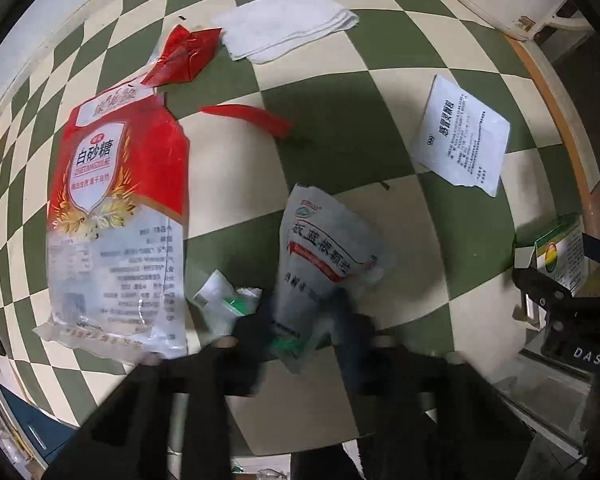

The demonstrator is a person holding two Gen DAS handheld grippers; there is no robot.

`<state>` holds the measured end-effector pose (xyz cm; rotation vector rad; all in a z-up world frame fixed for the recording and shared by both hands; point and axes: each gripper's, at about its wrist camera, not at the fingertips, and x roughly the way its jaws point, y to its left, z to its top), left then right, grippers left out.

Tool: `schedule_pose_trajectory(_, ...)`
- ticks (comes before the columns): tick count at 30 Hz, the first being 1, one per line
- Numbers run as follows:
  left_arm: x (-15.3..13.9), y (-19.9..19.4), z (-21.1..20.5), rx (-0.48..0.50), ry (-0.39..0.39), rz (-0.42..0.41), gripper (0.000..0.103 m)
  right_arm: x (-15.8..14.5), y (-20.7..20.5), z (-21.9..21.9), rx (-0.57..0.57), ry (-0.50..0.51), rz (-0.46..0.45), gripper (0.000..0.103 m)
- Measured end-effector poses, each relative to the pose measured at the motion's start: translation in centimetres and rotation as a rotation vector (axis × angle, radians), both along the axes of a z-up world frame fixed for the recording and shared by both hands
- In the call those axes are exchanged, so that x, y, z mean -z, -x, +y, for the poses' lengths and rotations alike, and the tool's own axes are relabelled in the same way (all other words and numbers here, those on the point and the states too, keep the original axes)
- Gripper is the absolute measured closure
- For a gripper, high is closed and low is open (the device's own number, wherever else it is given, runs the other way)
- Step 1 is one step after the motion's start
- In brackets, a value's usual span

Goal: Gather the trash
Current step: 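Grasp the white medicine sachet with left tool while right tool grasps the green-striped medicine box, then carry sachet and box over the bin and open both tools to drop them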

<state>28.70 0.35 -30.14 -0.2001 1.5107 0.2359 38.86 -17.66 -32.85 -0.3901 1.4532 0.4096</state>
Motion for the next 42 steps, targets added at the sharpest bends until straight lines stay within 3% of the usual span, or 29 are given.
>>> schedule_pose_trajectory(1, -0.1, 0.0, -0.2, 0.013, -0.013, -0.004, 0.098, 0.0, -0.1, -0.1, 0.004, -0.002, -0.003, 0.006)
schedule_pose_trajectory(5, -1.0, 0.8, -1.2, 0.018, -0.082, -0.027, 0.099, -0.2, 0.2, 0.1, 0.019, -0.029, -0.004, 0.006)
schedule_pose_trajectory(11, -4.1, 3.1, -1.6, -0.057, -0.171, -0.100, 0.101, -1.6, 1.8, -0.9, 0.038, -0.105, -0.015, 0.006)
schedule_pose_trajectory(17, -8.4, 6.0, -0.8, -0.146, -0.205, -0.217, 0.101, -5.3, 4.7, -0.7, 0.026, -0.174, -0.063, 0.006)
schedule_pose_trajectory(24, -12.1, 14.0, 0.0, -0.187, -0.183, -0.313, 0.101, -10.9, 13.6, 0.2, 0.039, -0.249, -0.136, 0.006)
schedule_pose_trajectory(28, -12.0, 19.0, 0.2, -0.192, -0.156, -0.338, 0.101, -11.9, 19.6, -0.2, 0.040, -0.254, -0.166, 0.006)
schedule_pose_trajectory(34, -8.1, 27.9, 0.5, -0.214, -0.064, -0.284, 0.101, -9.4, 29.8, -1.6, 0.068, -0.228, -0.147, 0.006)
schedule_pose_trajectory(38, -2.1, 32.1, 1.0, -0.241, 0.031, -0.179, 0.101, -4.6, 35.6, -2.8, 0.079, -0.183, -0.078, 0.006)
schedule_pose_trajectory(40, 2.2, 33.7, 1.5, -0.279, 0.107, -0.110, 0.100, -1.7, 37.6, -3.2, 0.083, -0.159, -0.037, 0.006)
schedule_pose_trajectory(42, 6.2, 34.7, 2.0, -0.316, 0.174, -0.056, 0.100, 2.8, 39.8, -3.6, 0.082, -0.125, 0.023, 0.006)
